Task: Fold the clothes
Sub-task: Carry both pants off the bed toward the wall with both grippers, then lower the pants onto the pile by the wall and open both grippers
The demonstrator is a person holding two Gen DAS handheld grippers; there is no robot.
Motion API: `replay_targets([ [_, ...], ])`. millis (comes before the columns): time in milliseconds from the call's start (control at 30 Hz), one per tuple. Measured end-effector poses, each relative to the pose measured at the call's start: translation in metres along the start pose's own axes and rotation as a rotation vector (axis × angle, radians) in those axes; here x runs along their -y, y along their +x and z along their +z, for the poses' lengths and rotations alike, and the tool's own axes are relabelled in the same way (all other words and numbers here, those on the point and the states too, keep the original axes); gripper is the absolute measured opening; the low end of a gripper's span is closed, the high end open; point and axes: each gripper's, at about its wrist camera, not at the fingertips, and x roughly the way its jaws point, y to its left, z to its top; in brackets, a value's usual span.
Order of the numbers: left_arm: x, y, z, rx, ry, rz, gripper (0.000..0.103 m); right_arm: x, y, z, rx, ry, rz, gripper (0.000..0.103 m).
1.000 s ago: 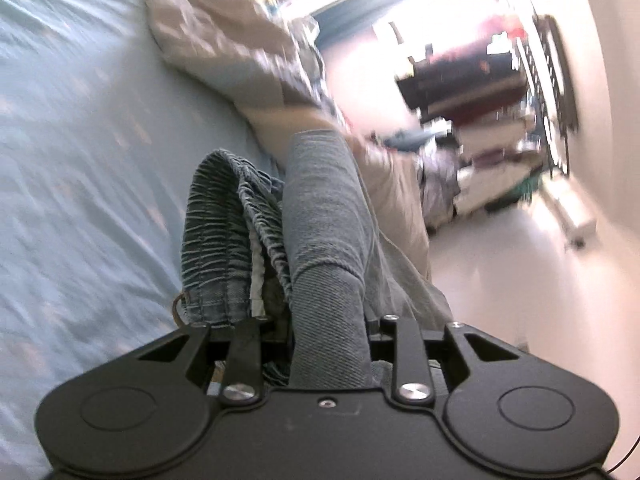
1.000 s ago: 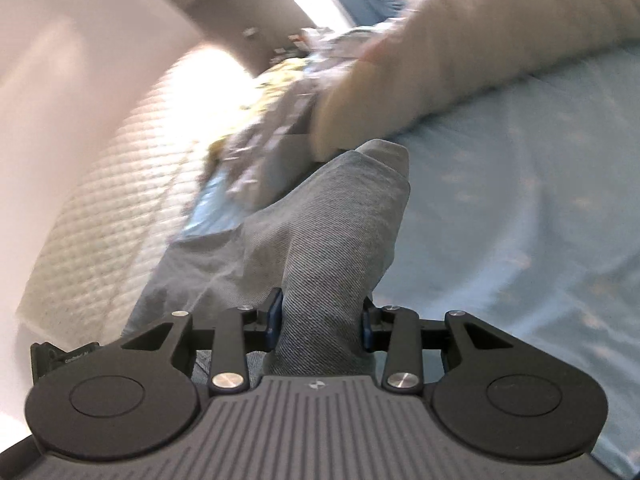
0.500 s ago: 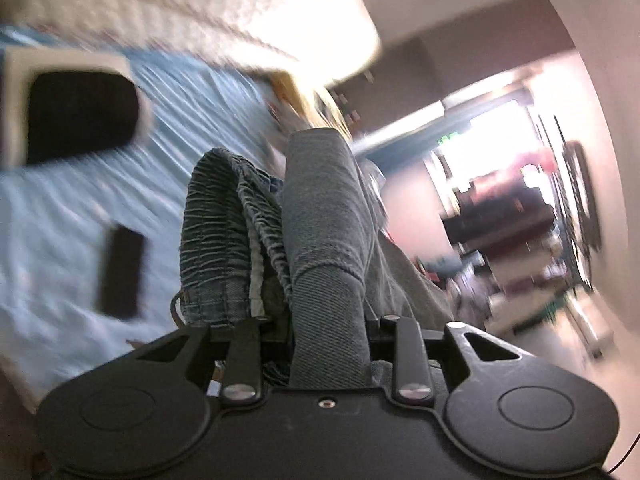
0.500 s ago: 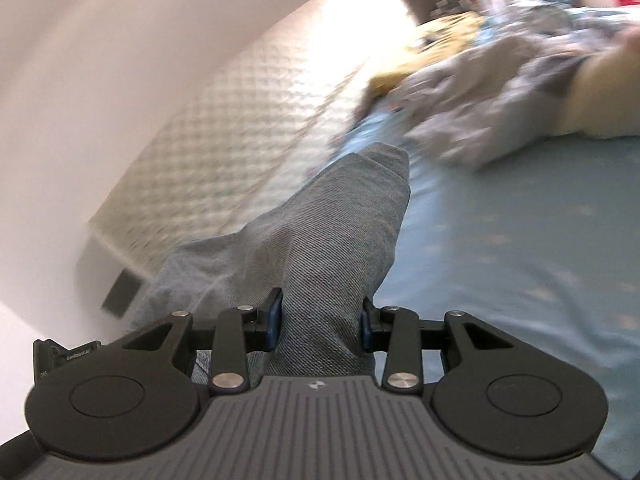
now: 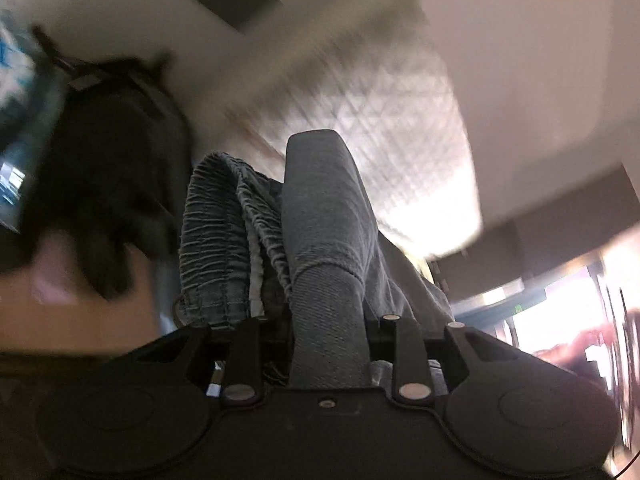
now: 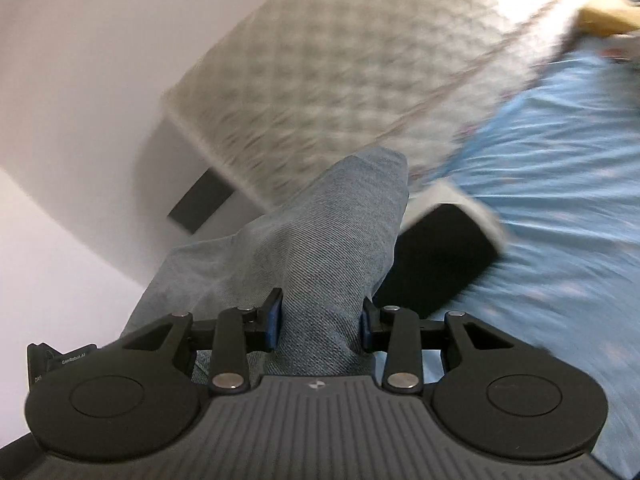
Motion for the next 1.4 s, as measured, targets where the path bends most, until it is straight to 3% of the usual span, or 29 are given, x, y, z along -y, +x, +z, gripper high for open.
replay_targets([
  [200,-0.048,-0.007,0.054,0.153,-0.105,0.100,0.025,-0.032,0.131,0.041,-0.137,-0.072,0.125,0.038],
  [467,-0.103,0.005,0.078,0.257,-0.173,0.179,0.026,-0.041,0.272,0.074,-0.291,-0.132,0.253,0.038],
  [567,-0.120,0.021,0.069,0.282,-0.204,0.207,0.027,-0.027,0.309,0.076,-0.341,-0.151,0.256,0.039],
  [667,-0.128,0.035,0.061,0.287,-0.208,0.210,0.029,-0.005,0.342,0.068,-0.417,-0.130,0.195,0.042],
  [867,-0.124,0.040,0.054,0.278,-0.201,0.233,0.031,0.021,0.374,0.055,-0.517,-0.081,0.140,0.048],
  [1100,-0.115,0.046,0.061,0.222,-0.199,0.297,0.037,0.018,0.366,0.055,-0.520,-0.070,0.132,0.051],
  [1233,-0.101,0.050,0.065,0.161,-0.180,0.330,0.056,0.015,0.366,0.059,-0.526,-0.078,0.098,0.061],
  [1400,-0.080,0.060,0.070,0.101,-0.117,0.418,0.078,0.014,0.370,0.059,-0.529,-0.090,0.054,0.064],
])
